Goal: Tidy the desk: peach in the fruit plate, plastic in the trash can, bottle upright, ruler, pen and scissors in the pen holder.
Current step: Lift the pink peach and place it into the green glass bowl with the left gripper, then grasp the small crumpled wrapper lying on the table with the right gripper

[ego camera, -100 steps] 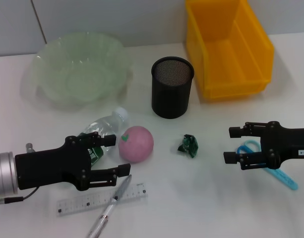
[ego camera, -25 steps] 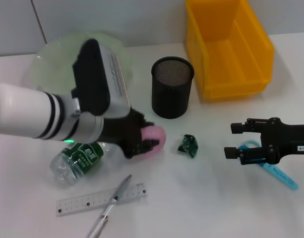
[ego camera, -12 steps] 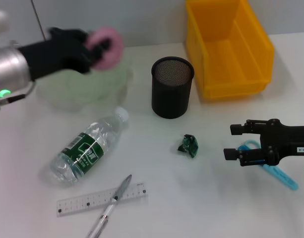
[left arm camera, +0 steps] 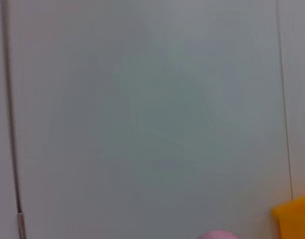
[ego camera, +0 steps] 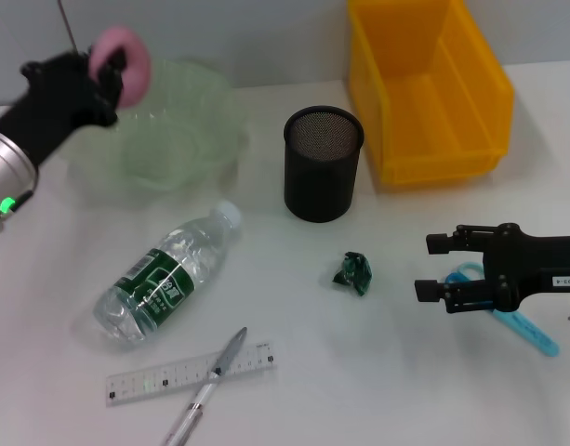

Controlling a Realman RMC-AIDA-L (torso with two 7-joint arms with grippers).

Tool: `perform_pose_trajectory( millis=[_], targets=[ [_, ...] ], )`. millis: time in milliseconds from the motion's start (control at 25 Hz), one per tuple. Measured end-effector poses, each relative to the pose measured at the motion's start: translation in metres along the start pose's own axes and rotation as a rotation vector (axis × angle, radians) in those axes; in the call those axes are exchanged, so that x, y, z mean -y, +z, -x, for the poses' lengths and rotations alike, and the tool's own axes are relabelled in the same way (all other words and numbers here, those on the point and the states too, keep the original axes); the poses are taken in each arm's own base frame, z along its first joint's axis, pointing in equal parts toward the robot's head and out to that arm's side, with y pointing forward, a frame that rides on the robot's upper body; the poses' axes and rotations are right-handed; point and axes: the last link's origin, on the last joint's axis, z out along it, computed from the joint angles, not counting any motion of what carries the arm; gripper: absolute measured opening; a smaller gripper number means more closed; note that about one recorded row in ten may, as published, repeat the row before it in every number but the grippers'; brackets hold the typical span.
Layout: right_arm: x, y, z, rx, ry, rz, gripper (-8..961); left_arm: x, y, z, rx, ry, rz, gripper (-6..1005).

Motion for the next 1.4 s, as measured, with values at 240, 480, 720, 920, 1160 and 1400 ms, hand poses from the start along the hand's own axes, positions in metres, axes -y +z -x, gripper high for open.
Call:
perform_pose_trajectory(
  millis=[240, 480, 720, 920, 1160, 1400],
  targets=[
    [-0.001, 0.000, -0.001, 0.001, 0.004, 0.002, 827, -0.010, 0.004, 0.021, 0.084, 0.116, -0.002, 176],
    [-0.002, 0.000, -0.003, 0.000, 0.007, 0.003, 827, -0.010, 0.003, 0.025, 0.106, 0.114, -0.006, 171],
    [-0.002, 0.001, -0.002, -0.001, 0.006, 0.005, 827, -0.010, 0.002, 0.027, 0.115, 0.109, -0.010, 185],
    [-0.002, 0.002, -0.002, -0.003, 0.004, 0.007, 826, -0.009, 0.002, 0.028, 0.121, 0.102, -0.014, 279],
    [-0.002, 0.002, -0.002, -0.003, 0.003, 0.007, 826, -0.009, 0.001, 0.029, 0.123, 0.099, -0.016, 500],
    [-0.002, 0.002, -0.002, -0.003, 0.004, 0.007, 826, -0.008, 0.001, 0.028, 0.118, 0.093, -0.021, 692]
  ],
)
